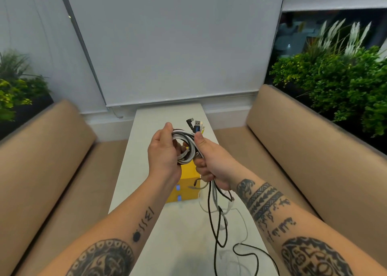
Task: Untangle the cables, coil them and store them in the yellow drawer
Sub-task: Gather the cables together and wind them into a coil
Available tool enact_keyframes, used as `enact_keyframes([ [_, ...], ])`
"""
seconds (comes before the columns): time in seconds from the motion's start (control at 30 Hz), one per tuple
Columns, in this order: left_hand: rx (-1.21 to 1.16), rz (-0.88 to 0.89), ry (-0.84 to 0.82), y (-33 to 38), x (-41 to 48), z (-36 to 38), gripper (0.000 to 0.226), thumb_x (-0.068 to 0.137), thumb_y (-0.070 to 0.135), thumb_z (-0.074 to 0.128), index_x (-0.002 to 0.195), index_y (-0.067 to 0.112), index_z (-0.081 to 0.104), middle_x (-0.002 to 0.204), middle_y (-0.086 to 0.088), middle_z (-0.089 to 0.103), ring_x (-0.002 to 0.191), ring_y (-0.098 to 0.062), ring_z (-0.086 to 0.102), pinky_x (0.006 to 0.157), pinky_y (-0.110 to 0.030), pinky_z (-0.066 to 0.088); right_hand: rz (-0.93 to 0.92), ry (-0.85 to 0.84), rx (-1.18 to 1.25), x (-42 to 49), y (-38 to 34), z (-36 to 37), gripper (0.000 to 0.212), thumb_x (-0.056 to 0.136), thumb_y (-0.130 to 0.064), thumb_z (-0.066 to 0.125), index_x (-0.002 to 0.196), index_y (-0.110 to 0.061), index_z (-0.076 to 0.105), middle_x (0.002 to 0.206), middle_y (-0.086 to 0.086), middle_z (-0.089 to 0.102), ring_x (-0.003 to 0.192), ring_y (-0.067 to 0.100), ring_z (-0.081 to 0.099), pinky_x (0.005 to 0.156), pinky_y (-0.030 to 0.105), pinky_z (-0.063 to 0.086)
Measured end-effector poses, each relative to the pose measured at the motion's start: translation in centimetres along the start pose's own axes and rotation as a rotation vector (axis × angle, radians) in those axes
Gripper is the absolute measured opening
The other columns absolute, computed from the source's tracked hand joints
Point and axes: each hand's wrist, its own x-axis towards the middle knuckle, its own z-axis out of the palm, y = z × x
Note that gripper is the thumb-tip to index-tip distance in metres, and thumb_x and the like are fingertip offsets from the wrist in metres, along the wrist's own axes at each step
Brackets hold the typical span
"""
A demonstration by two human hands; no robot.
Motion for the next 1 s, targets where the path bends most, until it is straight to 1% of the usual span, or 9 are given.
enact_keyframes([
  [0.13, 0.157, 0.043, -0.005, -0.2, -0.3, -0.1, 0.033, 0.102, 0.043, 0.05, 0.079, 0.019, 0.056, 0.065, 0.0, 0.05, 0.063, -0.015, 0.047, 0.064, -0.034, 0.038, -0.065, 0.039, -0.048, 0.1, 0.1, -0.3, 0.046, 0.096, -0.068, 0.037, 0.101, -0.026, 0.054, 0.061, -0.007, 0.026, 0.051, 0.01, 0.017, 0.043, 0.023, 0.015],
  [0.23, 0.392, 0.057, -0.136, 0.1, 0.0, -0.6, 0.038, 0.103, 0.047, 0.044, 0.084, 0.017, 0.056, 0.069, -0.002, 0.053, 0.068, -0.018, 0.048, 0.066, -0.036, 0.038, 0.008, 0.073, -0.094, 0.2, -0.6, -1.7, 0.046, 0.096, -0.069, 0.037, 0.089, -0.025, 0.051, 0.058, -0.008, 0.029, 0.049, 0.009, 0.018, 0.042, 0.022, 0.016],
  [0.37, 0.67, 0.047, -0.369, 1.2, 1.2, -1.5, 0.028, 0.104, 0.031, 0.043, 0.088, 0.013, 0.058, 0.071, -0.003, 0.065, 0.07, -0.02, 0.062, 0.078, -0.047, 0.053, 0.114, 0.047, -0.186, 0.4, -1.0, -3.6, 0.045, 0.096, -0.067, 0.041, 0.088, -0.024, 0.051, 0.058, -0.008, 0.029, 0.05, 0.01, 0.018, 0.043, 0.022, 0.015],
  [0.47, 0.777, 0.028, -0.479, 1.7, 1.7, -1.5, 0.024, 0.1, 0.025, 0.045, 0.094, 0.012, 0.064, 0.078, -0.004, 0.07, 0.072, -0.017, 0.066, 0.087, -0.05, 0.054, 0.149, 0.025, -0.261, 0.7, -1.0, -4.0, 0.044, 0.097, -0.065, 0.042, 0.088, -0.024, 0.054, 0.058, -0.007, 0.03, 0.05, 0.01, 0.019, 0.042, 0.023, 0.016],
  [0.57, 0.864, -0.026, -0.588, 2.3, 1.9, -1.3, 0.041, 0.1, 0.046, 0.05, 0.097, 0.008, 0.066, 0.085, -0.003, 0.071, 0.075, -0.019, 0.068, 0.088, -0.048, 0.054, 0.183, 0.014, -0.308, 0.8, -1.3, -3.9, 0.048, 0.097, -0.066, 0.041, 0.084, -0.022, 0.055, 0.057, -0.007, 0.029, 0.052, 0.012, 0.016, 0.047, 0.026, 0.013],
  [0.63, 1.042, -0.011, -0.635, 2.5, 2.0, -1.2, 0.058, 0.093, 0.064, 0.051, 0.098, 0.008, 0.066, 0.085, -0.006, 0.072, 0.074, -0.02, 0.066, 0.079, -0.039, 0.053, 0.197, -0.013, -0.347, 0.9, -1.6, -3.7, 0.051, 0.095, -0.069, 0.043, 0.08, -0.022, 0.055, 0.059, -0.005, 0.027, 0.058, 0.016, 0.012, 0.052, 0.031, 0.01],
  [0.8, 1.308, 0.18, -0.64, 1.7, 2.0, -1.3, 0.076, 0.086, 0.076, 0.033, 0.091, 0.006, 0.061, 0.075, -0.009, 0.067, 0.059, -0.015, 0.058, 0.063, -0.034, 0.045, 0.244, -0.054, -0.389, 0.8, -2.0, -3.3, 0.051, 0.094, -0.067, 0.046, 0.093, -0.016, 0.05, 0.058, -0.005, 0.025, 0.056, 0.015, 0.012, 0.051, 0.029, 0.012],
  [0.93, 1.199, 0.263, -0.55, 1.3, 2.1, -1.7, 0.071, 0.084, 0.075, 0.037, 0.092, 0.011, 0.065, 0.073, -0.011, 0.066, 0.067, -0.026, 0.067, 0.068, -0.042, 0.051, 0.244, -0.107, -0.24, 0.8, -2.0, -3.4, 0.048, 0.094, -0.067, 0.045, 0.086, -0.02, 0.051, 0.061, -0.005, 0.024, 0.058, 0.014, 0.011, 0.048, 0.026, 0.011],
  [1.0, 1.096, 0.284, -0.459, 1.3, 2.6, -1.9, 0.06, 0.092, 0.067, 0.047, 0.087, 0.01, 0.066, 0.075, -0.018, 0.066, 0.069, -0.031, 0.068, 0.068, -0.044, 0.052, 0.154, -0.097, -0.149, 0.9, -1.7, -3.7, 0.039, 0.1, -0.057, 0.045, 0.099, -0.02, 0.058, 0.062, -0.005, 0.034, 0.052, 0.011, 0.019, 0.046, 0.023, 0.019],
])
